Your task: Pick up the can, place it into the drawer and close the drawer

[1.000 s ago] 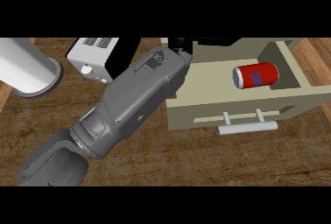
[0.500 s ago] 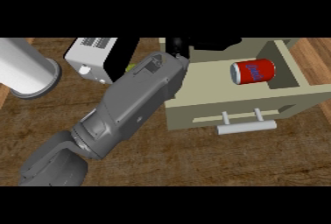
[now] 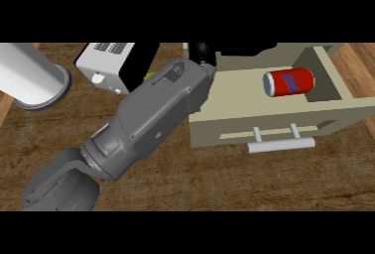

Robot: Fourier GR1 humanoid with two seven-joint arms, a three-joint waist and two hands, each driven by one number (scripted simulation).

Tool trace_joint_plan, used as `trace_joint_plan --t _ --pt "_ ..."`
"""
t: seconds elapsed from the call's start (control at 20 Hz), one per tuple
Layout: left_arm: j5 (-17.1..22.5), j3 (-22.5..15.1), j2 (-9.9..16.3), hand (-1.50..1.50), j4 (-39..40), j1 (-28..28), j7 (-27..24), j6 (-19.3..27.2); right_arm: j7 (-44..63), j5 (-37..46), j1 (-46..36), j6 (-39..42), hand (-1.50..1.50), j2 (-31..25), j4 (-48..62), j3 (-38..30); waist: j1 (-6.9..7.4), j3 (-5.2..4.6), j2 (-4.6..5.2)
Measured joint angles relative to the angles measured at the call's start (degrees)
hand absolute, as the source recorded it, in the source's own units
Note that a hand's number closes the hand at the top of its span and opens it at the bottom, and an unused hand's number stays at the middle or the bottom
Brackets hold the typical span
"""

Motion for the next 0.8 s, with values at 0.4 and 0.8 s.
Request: trace_joint_plan --t 0.4,0.8 --pt "1.8 -0.05 0.0 -1.5 -0.82 -1.44 -3.02 -0.05 -5.83 13.32 -4.5 1.96 -1.5 -0.41 -3.13 5.08 1.75 -0.03 -0.15" --pt "3.24 -0.01 0.0 -1.5 -2.15 -2.07 -3.18 0.94 -8.24 36.23 -12.84 -0.43 -1.5 -0.57 -0.87 16.7 3.97 -0.08 -0.35"
